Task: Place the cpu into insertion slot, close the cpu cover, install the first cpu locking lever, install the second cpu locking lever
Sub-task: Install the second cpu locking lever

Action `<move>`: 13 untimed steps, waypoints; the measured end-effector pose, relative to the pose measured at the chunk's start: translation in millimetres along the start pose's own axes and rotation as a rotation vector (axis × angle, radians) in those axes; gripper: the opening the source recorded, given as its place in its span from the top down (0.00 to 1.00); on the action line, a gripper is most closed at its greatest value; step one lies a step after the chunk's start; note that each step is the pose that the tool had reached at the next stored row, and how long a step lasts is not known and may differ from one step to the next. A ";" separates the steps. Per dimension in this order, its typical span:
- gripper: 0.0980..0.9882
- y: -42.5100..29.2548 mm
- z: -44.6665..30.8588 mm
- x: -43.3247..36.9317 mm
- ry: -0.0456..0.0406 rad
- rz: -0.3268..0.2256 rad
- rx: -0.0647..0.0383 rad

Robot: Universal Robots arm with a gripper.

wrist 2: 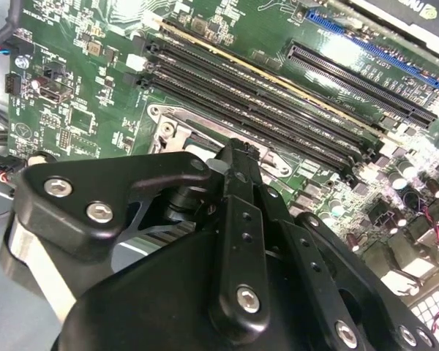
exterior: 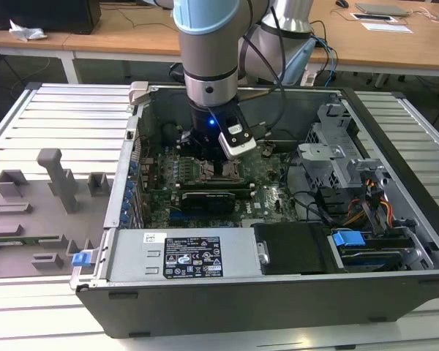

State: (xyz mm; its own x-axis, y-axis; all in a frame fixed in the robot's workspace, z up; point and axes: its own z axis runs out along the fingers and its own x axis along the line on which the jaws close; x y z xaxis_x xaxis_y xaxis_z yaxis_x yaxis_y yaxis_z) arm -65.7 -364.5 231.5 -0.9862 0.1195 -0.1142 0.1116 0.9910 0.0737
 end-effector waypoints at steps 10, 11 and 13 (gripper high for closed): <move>0.99 -1.6 1.2 4.4 -0.0001 0.000 0.000; 0.99 -1.8 1.6 4.9 0.0001 0.000 0.000; 0.99 -2.0 1.9 5.9 -0.0001 0.000 0.000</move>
State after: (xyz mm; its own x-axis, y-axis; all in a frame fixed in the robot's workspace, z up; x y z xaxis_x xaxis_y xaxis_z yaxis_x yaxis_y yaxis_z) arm -71.5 -365.7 228.8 -0.9862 0.1196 -0.1143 0.1117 0.9910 0.0737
